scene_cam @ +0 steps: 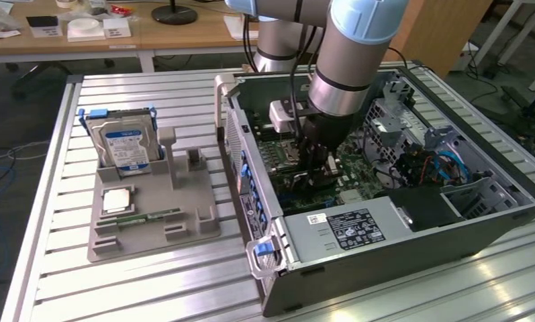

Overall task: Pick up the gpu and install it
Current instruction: 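Insert the gpu into the slot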

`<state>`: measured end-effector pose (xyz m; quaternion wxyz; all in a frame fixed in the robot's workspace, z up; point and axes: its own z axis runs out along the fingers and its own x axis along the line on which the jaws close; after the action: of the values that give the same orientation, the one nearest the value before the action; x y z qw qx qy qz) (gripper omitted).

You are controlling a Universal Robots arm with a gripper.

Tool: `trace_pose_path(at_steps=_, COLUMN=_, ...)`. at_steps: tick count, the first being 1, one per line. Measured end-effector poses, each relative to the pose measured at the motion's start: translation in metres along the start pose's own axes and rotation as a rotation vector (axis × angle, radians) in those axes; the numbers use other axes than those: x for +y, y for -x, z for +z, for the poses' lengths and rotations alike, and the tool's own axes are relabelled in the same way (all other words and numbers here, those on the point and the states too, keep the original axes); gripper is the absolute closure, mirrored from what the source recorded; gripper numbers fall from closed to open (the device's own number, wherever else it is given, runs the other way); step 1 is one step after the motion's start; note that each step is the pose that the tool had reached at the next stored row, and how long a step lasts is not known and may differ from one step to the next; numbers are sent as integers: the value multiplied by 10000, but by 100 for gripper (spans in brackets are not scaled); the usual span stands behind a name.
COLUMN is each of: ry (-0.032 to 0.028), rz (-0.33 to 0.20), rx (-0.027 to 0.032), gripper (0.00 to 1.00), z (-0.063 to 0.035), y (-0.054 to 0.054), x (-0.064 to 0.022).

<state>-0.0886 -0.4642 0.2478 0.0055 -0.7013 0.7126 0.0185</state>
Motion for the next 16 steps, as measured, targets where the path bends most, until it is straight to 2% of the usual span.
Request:
trace_pose_path(at_steps=5, ry=1, rz=0, rx=23, gripper=54, z=-2, y=2, x=0)
trace_pose_path(at_steps=7, ry=0, rz=3, rx=90, gripper=54, z=-3, y=8, x=1)
trace_pose_path(at_steps=9, ry=2, rz=1, rx=112, gripper=54, z=-19, y=9, x=0)
trace_pose_path(at_steps=16, ry=-1, rz=1, rx=110, gripper=54, z=-39, y=10, x=1)
